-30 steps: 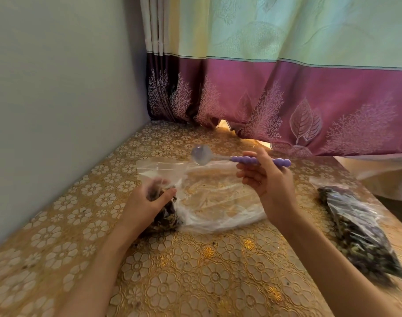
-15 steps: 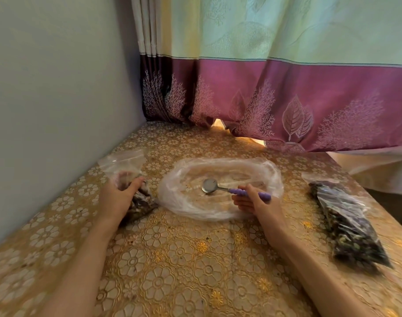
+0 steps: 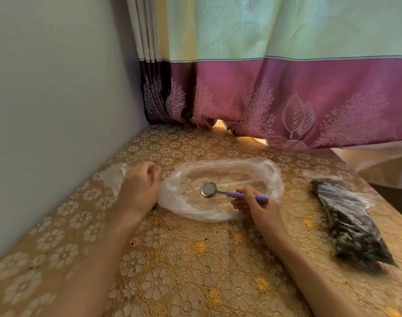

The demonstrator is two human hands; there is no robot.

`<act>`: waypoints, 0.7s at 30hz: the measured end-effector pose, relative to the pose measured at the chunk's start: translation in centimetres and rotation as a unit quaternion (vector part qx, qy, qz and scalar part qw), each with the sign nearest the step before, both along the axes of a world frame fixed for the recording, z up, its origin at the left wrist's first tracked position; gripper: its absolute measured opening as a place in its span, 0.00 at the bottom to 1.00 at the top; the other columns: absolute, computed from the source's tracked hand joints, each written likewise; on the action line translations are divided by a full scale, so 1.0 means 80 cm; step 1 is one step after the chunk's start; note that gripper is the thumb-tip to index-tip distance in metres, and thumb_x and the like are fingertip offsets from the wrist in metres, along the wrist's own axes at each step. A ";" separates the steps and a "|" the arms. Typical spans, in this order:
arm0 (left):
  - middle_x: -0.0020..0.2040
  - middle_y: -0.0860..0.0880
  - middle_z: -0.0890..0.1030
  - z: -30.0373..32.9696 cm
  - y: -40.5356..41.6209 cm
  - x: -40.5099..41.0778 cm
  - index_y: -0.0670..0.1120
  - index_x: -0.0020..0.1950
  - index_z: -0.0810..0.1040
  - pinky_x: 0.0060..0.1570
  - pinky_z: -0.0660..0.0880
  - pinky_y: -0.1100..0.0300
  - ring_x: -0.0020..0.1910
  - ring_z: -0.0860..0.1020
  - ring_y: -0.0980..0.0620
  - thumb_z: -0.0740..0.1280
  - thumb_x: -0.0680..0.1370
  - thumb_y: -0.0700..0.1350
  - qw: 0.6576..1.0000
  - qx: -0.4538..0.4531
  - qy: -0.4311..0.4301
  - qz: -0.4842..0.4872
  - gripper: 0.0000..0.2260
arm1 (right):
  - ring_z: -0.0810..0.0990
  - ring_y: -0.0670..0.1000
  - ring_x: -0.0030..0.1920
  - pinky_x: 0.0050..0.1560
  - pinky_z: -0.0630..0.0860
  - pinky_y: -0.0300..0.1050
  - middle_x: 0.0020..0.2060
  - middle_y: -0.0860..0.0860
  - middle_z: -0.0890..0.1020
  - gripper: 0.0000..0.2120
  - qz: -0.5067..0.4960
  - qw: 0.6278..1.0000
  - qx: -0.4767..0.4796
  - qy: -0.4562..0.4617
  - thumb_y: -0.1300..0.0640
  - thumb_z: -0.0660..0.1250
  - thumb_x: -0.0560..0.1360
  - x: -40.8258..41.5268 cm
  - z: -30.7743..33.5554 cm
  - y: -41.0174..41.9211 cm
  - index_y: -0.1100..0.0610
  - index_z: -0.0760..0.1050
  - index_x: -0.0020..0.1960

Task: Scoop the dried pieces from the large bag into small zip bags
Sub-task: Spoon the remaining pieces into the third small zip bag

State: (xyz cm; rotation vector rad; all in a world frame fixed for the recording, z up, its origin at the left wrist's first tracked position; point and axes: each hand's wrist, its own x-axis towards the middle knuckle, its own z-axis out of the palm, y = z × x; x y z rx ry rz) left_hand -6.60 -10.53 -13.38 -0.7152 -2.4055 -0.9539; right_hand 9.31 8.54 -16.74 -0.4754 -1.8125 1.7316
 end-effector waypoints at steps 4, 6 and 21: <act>0.62 0.41 0.73 -0.012 0.037 -0.010 0.42 0.67 0.66 0.59 0.72 0.48 0.60 0.73 0.43 0.52 0.80 0.54 0.964 -0.214 -0.157 -0.006 0.21 | 0.81 0.46 0.36 0.40 0.78 0.39 0.35 0.53 0.85 0.14 -0.025 0.999 0.017 -0.010 0.50 0.61 0.79 0.003 -0.004 0.002 0.50 0.84 0.42; 0.63 0.41 0.73 -0.016 0.047 -0.013 0.43 0.71 0.61 0.60 0.71 0.46 0.60 0.73 0.43 0.53 0.79 0.59 0.943 -0.283 -0.175 -0.003 0.26 | 0.80 0.47 0.35 0.39 0.77 0.40 0.34 0.52 0.85 0.14 -0.026 0.999 0.028 -0.014 0.51 0.61 0.79 0.005 -0.004 0.004 0.48 0.84 0.41; 0.53 0.48 0.77 0.077 0.088 -0.002 0.50 0.59 0.76 0.51 0.73 0.51 0.54 0.74 0.48 0.67 0.74 0.38 0.982 -0.136 0.029 -0.129 0.16 | 0.78 0.45 0.30 0.35 0.76 0.40 0.32 0.52 0.83 0.12 0.046 0.994 0.095 0.001 0.53 0.64 0.77 -0.039 0.025 -0.004 0.54 0.84 0.41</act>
